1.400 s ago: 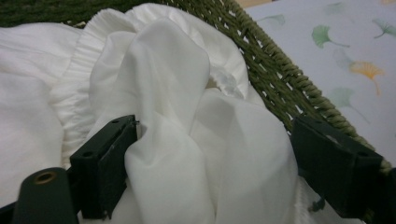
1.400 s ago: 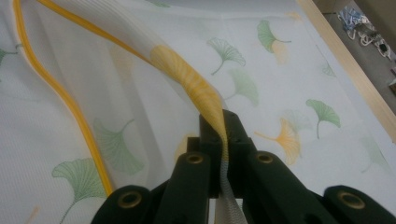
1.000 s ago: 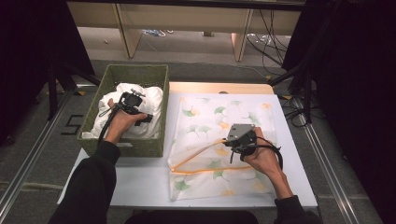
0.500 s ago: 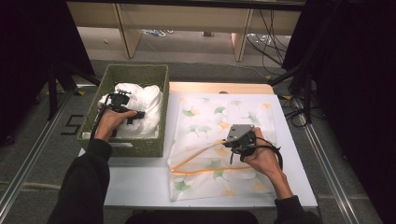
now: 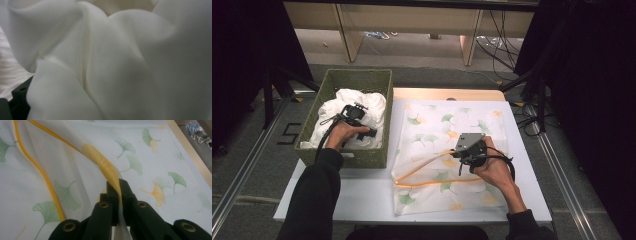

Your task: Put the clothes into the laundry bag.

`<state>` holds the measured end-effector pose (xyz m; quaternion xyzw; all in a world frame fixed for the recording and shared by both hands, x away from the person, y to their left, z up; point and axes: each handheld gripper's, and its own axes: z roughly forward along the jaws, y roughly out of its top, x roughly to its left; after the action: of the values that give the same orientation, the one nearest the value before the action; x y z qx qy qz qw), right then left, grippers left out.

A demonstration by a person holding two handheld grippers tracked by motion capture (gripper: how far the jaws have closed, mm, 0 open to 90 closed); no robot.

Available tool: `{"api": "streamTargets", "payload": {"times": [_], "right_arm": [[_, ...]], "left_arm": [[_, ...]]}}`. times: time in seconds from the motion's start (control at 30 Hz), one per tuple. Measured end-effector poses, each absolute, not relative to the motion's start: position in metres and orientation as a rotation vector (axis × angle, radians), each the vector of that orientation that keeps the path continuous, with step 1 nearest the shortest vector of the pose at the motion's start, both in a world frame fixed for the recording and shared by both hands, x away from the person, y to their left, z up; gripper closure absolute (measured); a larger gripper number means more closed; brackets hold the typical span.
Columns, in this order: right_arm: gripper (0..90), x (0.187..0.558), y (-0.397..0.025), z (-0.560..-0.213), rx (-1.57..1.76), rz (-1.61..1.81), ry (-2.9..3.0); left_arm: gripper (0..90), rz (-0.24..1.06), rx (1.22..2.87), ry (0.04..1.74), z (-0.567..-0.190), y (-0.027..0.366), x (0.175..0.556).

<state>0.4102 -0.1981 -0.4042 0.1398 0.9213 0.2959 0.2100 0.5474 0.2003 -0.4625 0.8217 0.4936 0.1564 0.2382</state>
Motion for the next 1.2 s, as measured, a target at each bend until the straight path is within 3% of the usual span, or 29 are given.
{"api": "streamTargets", "payload": {"times": [0.23, 0.33, 0.4, 0.47, 0.53, 0.6, 0.7, 0.83, 0.93, 1.1, 1.2], "right_arm": [[89.6, 0.409, -0.199, -0.404, 0.393, 0.824, 2.561], [89.6, 0.410, -0.199, -0.403, 0.387, 0.833, 2.558], [89.6, 0.410, -0.199, -0.404, 0.393, 0.829, 2.562], [89.6, 0.410, -0.199, -0.405, 0.406, 0.836, 2.554], [89.6, 0.409, -0.200, -0.404, 0.436, 0.837, 2.561], [89.6, 0.411, -0.200, -0.405, 0.411, 0.829, 2.570], [89.6, 0.411, -0.199, -0.405, 0.401, 0.839, 2.559], [89.6, 0.411, -0.199, -0.404, 0.384, 0.825, 2.569], [89.6, 0.412, -0.200, -0.404, 0.336, 0.822, 2.568], [89.6, 0.410, -0.200, -0.404, 0.374, 0.823, 2.568], [89.6, 0.408, -0.199, -0.404, 0.404, 0.824, 2.573]], "left_arm": [[48.7, 0.457, 2.180, 1.417, -0.455, 0.212, 0.547], [57.3, 0.588, 2.157, 1.435, -0.449, 0.215, 0.546], [57.6, 0.672, 2.115, 1.474, -0.446, 0.217, 0.547], [54.9, 0.645, 2.091, 1.491, -0.446, 0.218, 0.548], [43.5, 0.548, 2.115, 1.450, -0.450, 0.216, 0.549], [35.6, 0.531, 2.099, 1.461, -0.449, 0.214, 0.549], [15.8, 0.477, 2.133, 1.421, -0.456, 0.207, 0.549], [0.9, 0.544, 2.256, 1.378, -0.465, 0.198, 0.552], [0.0, 0.584, 2.285, 1.377, -0.473, 0.195, 0.557], [1.3, 0.536, 2.280, 1.395, -0.473, 0.197, 0.560], [17.4, 0.510, 2.263, 1.403, -0.468, 0.203, 0.559]]}}
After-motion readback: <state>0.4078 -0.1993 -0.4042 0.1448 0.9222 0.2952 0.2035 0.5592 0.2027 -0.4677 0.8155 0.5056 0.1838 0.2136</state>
